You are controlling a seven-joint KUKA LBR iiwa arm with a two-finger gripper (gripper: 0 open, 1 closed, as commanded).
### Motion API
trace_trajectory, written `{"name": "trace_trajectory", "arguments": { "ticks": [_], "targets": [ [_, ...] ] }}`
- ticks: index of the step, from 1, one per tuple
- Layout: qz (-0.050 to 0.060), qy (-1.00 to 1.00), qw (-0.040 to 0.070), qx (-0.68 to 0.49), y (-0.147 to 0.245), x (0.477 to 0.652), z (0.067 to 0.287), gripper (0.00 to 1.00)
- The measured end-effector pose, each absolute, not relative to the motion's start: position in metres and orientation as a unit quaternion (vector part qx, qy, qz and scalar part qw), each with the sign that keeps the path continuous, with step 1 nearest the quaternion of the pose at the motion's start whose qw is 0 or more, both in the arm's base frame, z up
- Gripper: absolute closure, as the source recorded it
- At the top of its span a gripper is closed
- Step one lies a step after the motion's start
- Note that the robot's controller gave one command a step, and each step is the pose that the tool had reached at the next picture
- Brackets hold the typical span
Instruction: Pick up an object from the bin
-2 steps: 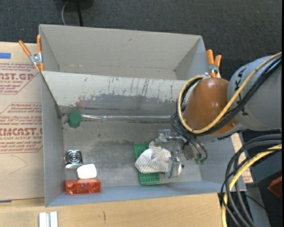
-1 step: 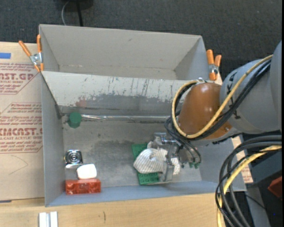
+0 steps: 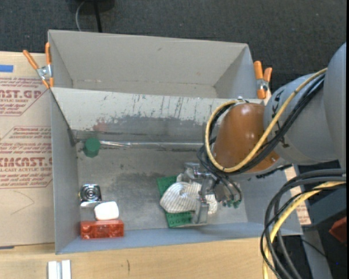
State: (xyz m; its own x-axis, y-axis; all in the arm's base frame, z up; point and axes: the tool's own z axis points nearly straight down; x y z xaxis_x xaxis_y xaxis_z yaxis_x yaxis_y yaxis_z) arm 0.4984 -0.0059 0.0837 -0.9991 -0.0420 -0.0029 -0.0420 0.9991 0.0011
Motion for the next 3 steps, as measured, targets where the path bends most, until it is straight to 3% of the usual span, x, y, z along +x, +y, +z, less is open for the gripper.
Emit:
{"name": "trace_trajectory", "arguments": {
  "ticks": [1,2,3],
  "targets": [
    [0.0,0.999,0.002,-0.049,-0.014,0.505,0.079,1.0],
    [0.0,0.999,0.002,-0.049,-0.014,0.505,0.079,1.0],
    [0.001,0.997,0.002,-0.081,-0.011,0.496,0.167,1.0]
  ]
}}
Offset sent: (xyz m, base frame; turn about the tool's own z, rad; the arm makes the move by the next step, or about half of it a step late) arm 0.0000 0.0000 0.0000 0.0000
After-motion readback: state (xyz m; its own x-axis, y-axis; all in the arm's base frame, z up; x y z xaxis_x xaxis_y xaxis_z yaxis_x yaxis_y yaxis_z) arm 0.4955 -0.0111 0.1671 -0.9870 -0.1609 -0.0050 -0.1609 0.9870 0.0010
